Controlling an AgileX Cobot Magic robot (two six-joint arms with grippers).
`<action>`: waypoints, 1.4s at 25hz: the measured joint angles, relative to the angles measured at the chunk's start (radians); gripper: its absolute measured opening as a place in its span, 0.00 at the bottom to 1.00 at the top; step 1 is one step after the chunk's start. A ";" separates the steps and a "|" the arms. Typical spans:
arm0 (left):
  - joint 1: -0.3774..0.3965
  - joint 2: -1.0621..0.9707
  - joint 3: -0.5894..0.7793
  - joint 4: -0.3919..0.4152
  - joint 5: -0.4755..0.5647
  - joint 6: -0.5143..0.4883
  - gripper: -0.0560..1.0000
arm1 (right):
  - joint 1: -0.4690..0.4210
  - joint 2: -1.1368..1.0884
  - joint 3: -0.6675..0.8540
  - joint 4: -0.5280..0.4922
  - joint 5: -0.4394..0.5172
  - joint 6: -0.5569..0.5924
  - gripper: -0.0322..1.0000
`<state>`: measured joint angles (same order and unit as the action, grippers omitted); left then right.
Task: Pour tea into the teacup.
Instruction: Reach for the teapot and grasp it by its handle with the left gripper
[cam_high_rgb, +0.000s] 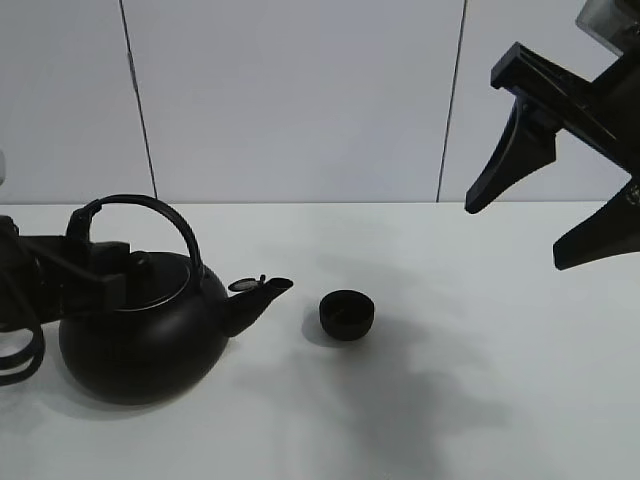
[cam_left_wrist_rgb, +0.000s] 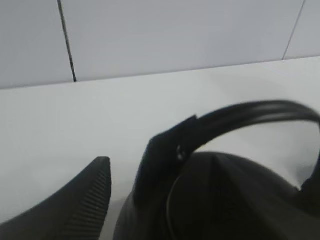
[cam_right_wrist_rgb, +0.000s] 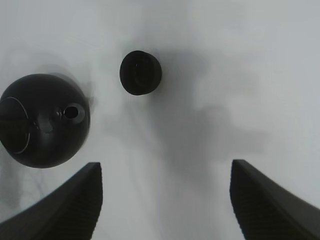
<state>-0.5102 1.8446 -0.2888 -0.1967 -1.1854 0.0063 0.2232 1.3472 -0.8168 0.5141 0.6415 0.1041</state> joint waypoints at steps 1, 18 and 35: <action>0.000 0.006 0.000 -0.003 0.016 0.004 0.45 | 0.000 0.000 0.000 0.000 -0.003 0.000 0.51; 0.000 0.013 -0.045 -0.022 0.036 0.101 0.28 | 0.000 0.000 0.000 0.001 -0.031 0.000 0.51; 0.000 0.010 -0.088 -0.025 0.082 0.126 0.16 | 0.000 0.000 0.000 0.000 -0.031 0.000 0.51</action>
<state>-0.5100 1.8544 -0.3772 -0.2214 -1.1030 0.1321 0.2232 1.3472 -0.8168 0.5143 0.6102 0.1041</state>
